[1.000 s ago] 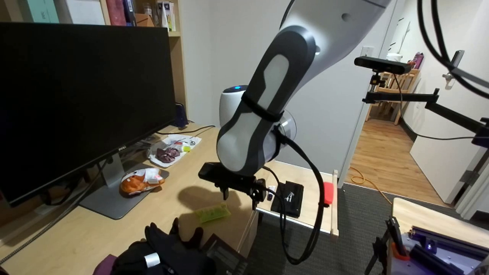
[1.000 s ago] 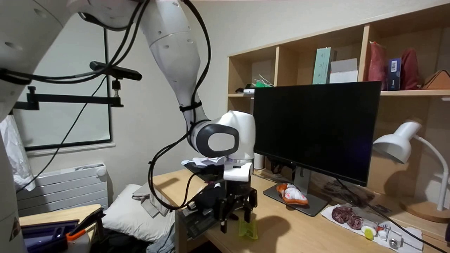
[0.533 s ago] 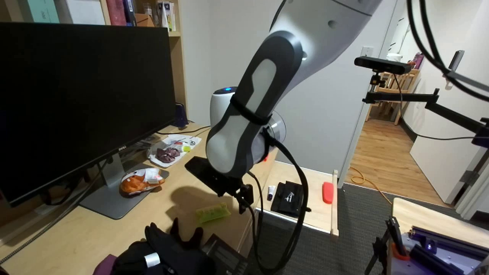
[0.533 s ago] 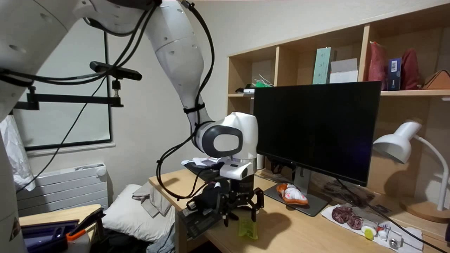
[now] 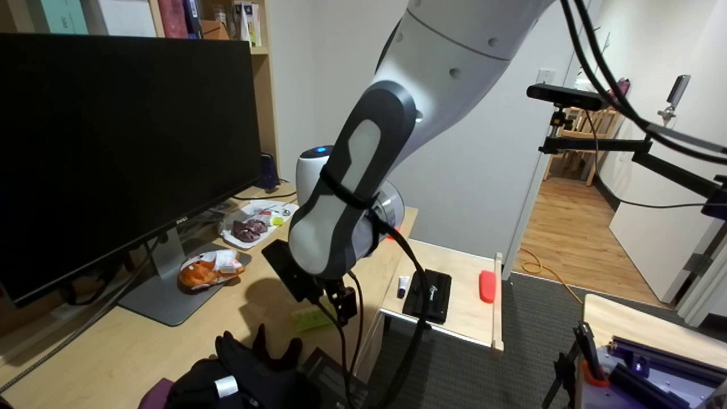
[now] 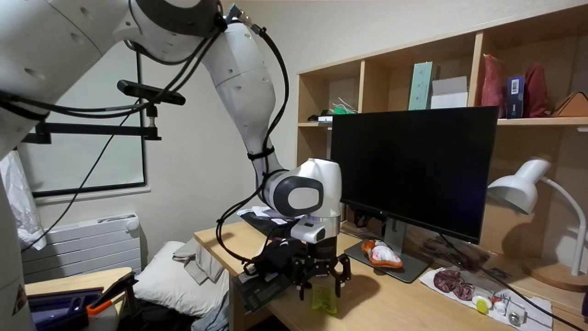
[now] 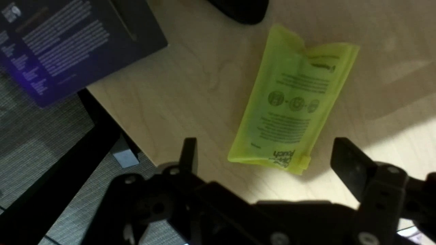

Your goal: Put the marker on the top compartment of the dresser

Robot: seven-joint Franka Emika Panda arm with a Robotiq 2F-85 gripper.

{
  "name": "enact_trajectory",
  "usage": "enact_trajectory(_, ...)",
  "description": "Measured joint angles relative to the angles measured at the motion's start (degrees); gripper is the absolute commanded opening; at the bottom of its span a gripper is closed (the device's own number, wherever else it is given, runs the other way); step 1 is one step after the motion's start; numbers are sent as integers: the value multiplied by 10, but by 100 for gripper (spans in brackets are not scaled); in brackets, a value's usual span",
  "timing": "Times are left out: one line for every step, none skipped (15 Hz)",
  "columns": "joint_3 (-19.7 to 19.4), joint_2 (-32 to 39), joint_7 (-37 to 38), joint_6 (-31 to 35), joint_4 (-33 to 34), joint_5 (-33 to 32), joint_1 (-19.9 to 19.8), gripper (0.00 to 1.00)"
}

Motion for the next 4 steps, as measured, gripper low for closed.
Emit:
enact_trajectory(2, 7, 6, 1, 7, 0, -1, 100)
enact_trajectory(2, 13, 11, 3, 13, 0, -2, 100)
enact_trajectory(3, 20, 16, 6, 19, 0, -2, 100)
enact_trajectory(3, 25, 22, 7, 25, 0, -3, 100)
